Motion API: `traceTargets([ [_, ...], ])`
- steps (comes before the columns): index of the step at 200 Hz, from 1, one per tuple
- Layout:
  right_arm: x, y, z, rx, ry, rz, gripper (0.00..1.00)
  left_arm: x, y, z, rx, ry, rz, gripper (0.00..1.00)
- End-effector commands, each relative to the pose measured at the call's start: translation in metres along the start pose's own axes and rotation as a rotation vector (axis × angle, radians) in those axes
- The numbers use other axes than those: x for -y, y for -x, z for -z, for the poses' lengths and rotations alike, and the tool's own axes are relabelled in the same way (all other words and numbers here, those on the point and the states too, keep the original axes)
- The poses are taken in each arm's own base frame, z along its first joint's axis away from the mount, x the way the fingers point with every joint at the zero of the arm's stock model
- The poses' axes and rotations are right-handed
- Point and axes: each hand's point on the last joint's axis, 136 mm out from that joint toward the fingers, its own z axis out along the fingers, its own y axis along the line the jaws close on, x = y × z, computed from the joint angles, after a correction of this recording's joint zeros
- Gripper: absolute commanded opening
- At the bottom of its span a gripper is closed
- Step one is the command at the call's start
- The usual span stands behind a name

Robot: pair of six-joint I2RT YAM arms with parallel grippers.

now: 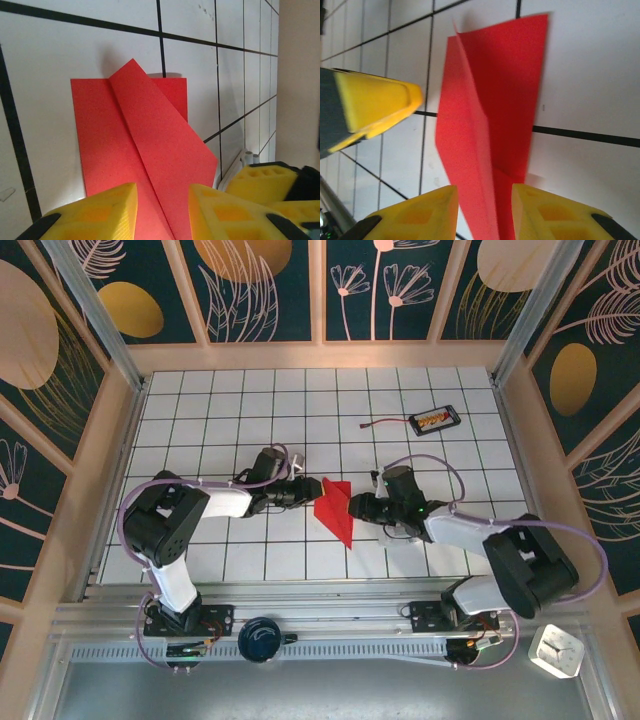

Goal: Fold a paper plane with a square sheet of paper (pick it up from the middle)
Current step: Fourth fold the wing at the center of the table, then turn over the paper at the center of the table.

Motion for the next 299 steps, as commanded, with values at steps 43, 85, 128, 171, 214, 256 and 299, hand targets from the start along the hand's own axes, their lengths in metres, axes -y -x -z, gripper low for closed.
traceTargets([
  [43,-0.002,-0.002,-0.018,-0.002,0.004,0.028,0.35,-0.012,-0.004,-0.008,-0.015,-0.005,0.021,0.32],
  [85,0.010,-0.001,-0.014,0.018,-0.065,0.030,0.36,-0.012,-0.004,-0.008,-0.016,-0.004,0.024,0.32],
  [128,0.006,-0.011,-0.014,-0.005,-0.050,0.029,0.46,-0.015,-0.004,-0.010,-0.020,0.000,0.028,0.32],
  [171,0.007,-0.022,-0.023,-0.028,-0.052,0.019,0.47,-0.015,-0.005,-0.011,-0.026,0.000,0.031,0.32],
  [214,0.013,-0.027,-0.027,-0.037,-0.073,0.010,0.47,-0.014,-0.004,-0.010,-0.022,-0.001,0.029,0.32],
  [256,0.005,-0.030,-0.030,-0.043,-0.016,-0.002,0.41,-0.011,-0.002,-0.012,-0.025,-0.009,0.031,0.32],
  [299,0.002,-0.026,-0.028,-0.018,-0.007,-0.003,0.28,-0.011,-0.001,-0.013,-0.027,-0.007,0.029,0.32],
])
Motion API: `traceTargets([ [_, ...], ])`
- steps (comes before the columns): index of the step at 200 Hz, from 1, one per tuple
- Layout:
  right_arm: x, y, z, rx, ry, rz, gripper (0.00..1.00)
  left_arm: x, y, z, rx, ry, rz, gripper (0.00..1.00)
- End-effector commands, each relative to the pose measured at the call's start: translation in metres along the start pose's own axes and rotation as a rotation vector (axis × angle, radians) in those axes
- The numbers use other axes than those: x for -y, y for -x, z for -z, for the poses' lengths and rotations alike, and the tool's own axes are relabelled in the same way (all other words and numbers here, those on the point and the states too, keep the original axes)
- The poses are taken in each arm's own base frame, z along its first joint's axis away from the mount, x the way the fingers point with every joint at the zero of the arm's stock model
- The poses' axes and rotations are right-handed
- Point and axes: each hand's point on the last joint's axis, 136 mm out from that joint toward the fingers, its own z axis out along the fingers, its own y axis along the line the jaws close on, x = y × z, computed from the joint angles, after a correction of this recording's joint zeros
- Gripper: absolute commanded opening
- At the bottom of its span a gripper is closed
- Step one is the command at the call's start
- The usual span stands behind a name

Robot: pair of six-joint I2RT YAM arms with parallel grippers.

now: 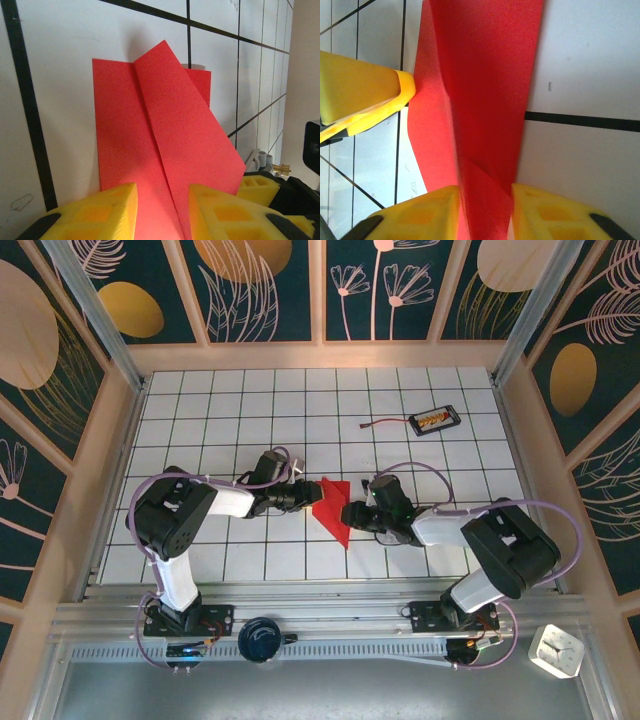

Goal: Fold a paper plane with a square sheet of paper (pick it up from the middle)
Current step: Turn over the paper at the center of the table.

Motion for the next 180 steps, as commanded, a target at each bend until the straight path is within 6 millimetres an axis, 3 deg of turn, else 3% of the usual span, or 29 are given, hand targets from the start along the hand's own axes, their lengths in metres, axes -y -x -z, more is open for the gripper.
traceTargets([
  [1,-0.002,-0.005,-0.003,-0.006,0.018,-0.004,0.27,0.004,0.006,-0.003,0.000,-0.020,-0.003,0.32],
  [93,-0.005,0.001,-0.001,0.009,0.008,0.005,0.00,0.009,0.009,0.000,0.007,-0.020,-0.018,0.32],
  [122,-0.004,0.007,0.006,0.021,-0.024,0.031,0.00,0.019,0.016,0.006,0.029,-0.018,-0.045,0.34],
  [164,-0.002,0.034,0.033,0.081,-0.178,0.137,0.00,0.040,0.040,0.035,0.118,-0.024,-0.084,0.38],
  [168,-0.002,0.040,0.037,0.096,-0.201,0.153,0.00,0.049,0.045,0.045,0.145,-0.038,-0.098,0.38],
  [180,0.002,0.049,0.049,0.110,-0.283,0.192,0.00,0.052,0.055,0.060,0.191,-0.038,-0.100,0.39],
])
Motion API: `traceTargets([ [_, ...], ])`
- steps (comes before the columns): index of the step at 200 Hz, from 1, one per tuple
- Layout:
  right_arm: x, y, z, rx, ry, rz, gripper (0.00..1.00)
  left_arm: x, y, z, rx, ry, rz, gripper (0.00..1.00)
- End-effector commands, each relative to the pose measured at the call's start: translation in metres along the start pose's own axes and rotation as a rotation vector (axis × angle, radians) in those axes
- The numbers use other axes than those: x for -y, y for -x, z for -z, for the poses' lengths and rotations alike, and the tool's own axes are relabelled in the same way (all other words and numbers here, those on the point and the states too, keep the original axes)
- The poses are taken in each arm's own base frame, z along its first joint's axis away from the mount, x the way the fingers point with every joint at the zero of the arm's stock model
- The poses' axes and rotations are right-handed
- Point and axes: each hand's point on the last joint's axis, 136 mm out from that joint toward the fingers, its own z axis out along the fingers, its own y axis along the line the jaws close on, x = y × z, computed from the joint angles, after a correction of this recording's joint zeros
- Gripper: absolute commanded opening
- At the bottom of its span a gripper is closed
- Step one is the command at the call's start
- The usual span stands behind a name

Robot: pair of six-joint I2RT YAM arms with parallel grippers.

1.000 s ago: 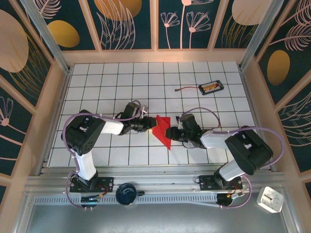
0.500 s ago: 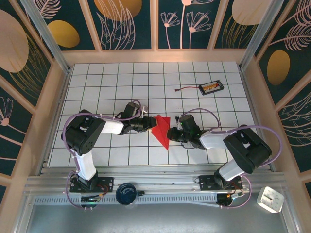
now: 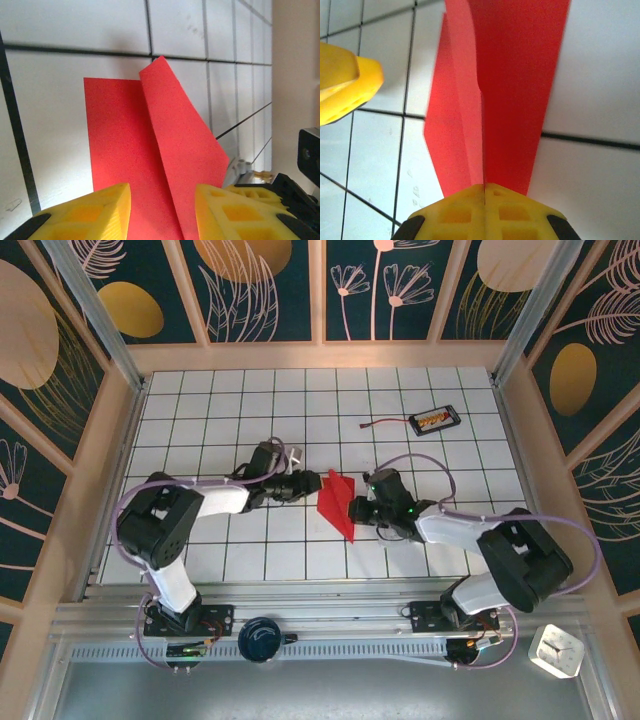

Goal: Fold a paper plane with a square sheet of paper (pick it up from the middle)
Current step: Turn over the paper at the center of the table.

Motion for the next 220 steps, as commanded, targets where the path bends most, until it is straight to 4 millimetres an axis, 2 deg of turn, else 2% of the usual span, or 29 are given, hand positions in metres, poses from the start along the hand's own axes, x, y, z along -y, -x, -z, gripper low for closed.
traceTargets([
  [1,0.013,0.026,0.025,0.051,-0.183,0.112,0.00,0.022,0.033,0.031,0.114,-0.018,-0.053,0.39],
  [34,0.029,0.061,0.061,0.126,-0.460,0.241,0.00,0.019,0.056,0.063,0.212,0.028,-0.075,0.40],
  [66,0.040,0.089,0.097,0.208,-0.758,0.343,0.00,0.010,0.065,0.076,0.252,0.051,-0.059,0.41],
  [81,0.042,0.095,0.106,0.216,-0.873,0.387,0.00,0.004,0.067,0.078,0.258,0.059,-0.047,0.41],
  [96,0.045,0.092,0.107,0.196,-0.968,0.429,0.00,-0.002,0.068,0.079,0.263,0.069,-0.032,0.41],
  [142,0.048,0.066,0.080,0.094,-1.177,0.549,0.00,-0.028,0.081,0.090,0.307,0.120,0.011,0.41],
  [184,0.024,0.036,0.037,0.028,-1.198,0.652,0.00,-0.045,0.091,0.099,0.340,0.175,0.018,0.41],
  [220,0.003,0.008,-0.001,-0.021,-1.135,0.686,0.00,-0.053,0.098,0.103,0.363,0.203,0.021,0.42],
])
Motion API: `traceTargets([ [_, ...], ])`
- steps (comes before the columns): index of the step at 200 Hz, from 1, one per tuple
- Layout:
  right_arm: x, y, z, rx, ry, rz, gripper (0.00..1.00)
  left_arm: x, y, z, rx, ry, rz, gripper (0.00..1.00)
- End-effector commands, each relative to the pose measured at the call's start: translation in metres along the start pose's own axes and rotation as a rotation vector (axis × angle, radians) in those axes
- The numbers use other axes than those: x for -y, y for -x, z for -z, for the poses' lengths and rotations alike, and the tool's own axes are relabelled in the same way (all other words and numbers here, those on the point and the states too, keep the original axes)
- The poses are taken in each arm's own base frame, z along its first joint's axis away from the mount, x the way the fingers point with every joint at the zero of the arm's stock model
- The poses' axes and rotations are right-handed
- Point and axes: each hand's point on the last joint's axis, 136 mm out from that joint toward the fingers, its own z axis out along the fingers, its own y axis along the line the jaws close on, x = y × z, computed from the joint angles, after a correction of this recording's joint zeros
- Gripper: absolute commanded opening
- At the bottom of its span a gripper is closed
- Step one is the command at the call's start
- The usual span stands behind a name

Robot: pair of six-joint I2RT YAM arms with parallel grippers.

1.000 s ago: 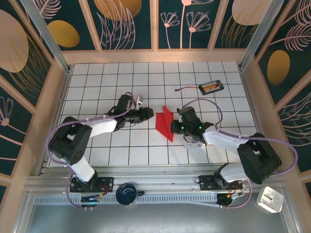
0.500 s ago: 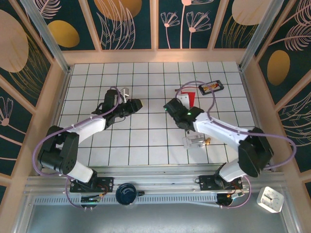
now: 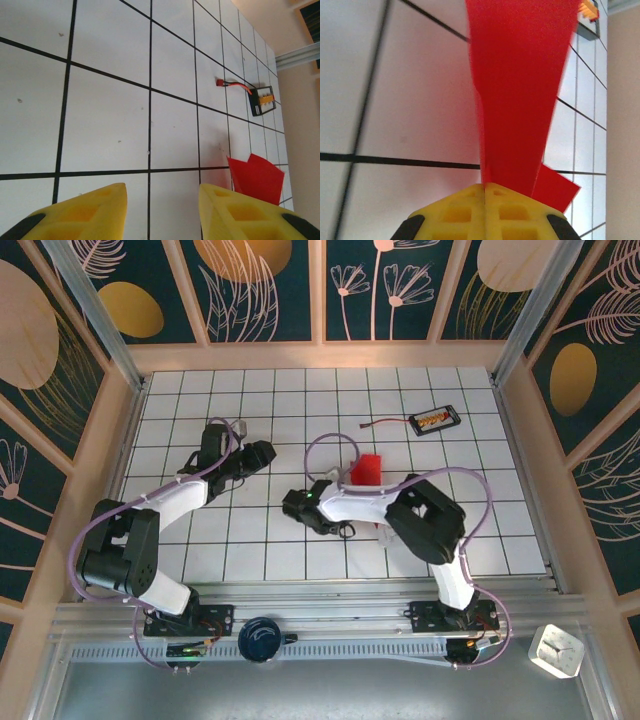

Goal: Fold a paper plane with a square sheet of paper (pick it up from the middle)
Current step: Turn over the paper at the center of the table.

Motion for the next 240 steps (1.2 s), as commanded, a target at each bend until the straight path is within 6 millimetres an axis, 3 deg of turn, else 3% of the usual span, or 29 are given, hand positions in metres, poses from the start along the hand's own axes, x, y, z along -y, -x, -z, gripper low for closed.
traceTargets([
  [1,-0.015,0.000,0.007,0.003,-0.001,-0.005,0.00,-0.013,0.004,-0.001,0.010,0.043,-0.012,0.42],
  [26,-0.042,0.005,0.013,0.016,0.058,-0.004,0.00,-0.012,0.005,-0.003,0.011,0.041,-0.011,0.42],
  [75,-0.086,0.030,0.039,0.059,0.285,-0.079,0.18,-0.006,0.006,-0.003,0.006,0.015,-0.006,0.43],
  [119,-0.078,0.061,0.084,0.163,0.598,-0.236,0.27,0.006,-0.012,-0.005,-0.063,-0.080,0.054,0.43],
  [150,-0.052,0.066,0.106,0.216,0.907,-0.390,0.28,0.026,-0.051,-0.013,-0.152,-0.128,0.047,0.43],
  [185,-0.015,0.035,0.053,0.124,1.033,-0.575,0.28,0.065,-0.113,-0.032,-0.304,-0.227,0.035,0.35],
  [204,-0.012,0.021,0.036,0.088,1.083,-0.612,0.27,0.082,-0.136,-0.045,-0.368,-0.254,0.005,0.28],
  [217,-0.013,0.014,0.026,0.062,1.094,-0.643,0.25,0.075,-0.151,-0.059,-0.417,-0.230,0.009,0.23],
  [240,-0.021,0.003,0.013,0.018,1.103,-0.685,0.18,0.065,-0.155,-0.072,-0.428,-0.192,0.000,0.14],
])
